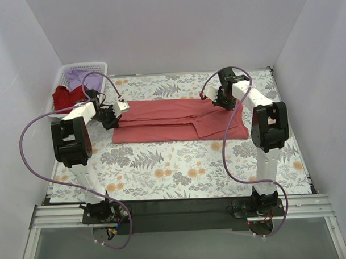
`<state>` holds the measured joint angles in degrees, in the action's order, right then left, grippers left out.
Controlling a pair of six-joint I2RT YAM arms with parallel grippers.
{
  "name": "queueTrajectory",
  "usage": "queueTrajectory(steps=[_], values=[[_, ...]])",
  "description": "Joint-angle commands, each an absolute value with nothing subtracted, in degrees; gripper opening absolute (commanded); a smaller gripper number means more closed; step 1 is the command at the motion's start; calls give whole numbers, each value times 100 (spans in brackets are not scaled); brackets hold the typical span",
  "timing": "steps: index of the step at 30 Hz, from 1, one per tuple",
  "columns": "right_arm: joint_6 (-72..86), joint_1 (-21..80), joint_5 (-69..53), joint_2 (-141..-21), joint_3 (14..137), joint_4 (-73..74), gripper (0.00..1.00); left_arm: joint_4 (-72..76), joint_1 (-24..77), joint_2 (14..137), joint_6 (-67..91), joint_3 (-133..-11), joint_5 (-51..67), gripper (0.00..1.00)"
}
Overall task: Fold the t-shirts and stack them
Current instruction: Fold the tshirt
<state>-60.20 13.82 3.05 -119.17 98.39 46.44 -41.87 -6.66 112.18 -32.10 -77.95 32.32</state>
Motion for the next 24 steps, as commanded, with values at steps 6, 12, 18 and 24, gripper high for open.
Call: queueTrajectory(steps=[6,12,18,24], values=[[-5951,1319,519,-11980,10370,4623,23,-3946,-721,11065,-2261,-8171,3225,21],[-5064,809,-147,-11655,10757,5237,47,-5061,-1019,11084,-899,-9035,3830,54],[-4177,53,-1281,-11180,10232,6187,47,-5169,-1283,10600,139,-8439,4017,65],[-3832,-343,-1836,-10881,9265,6240,45,-4562,-1292,10327,852,-7550,3700,66]])
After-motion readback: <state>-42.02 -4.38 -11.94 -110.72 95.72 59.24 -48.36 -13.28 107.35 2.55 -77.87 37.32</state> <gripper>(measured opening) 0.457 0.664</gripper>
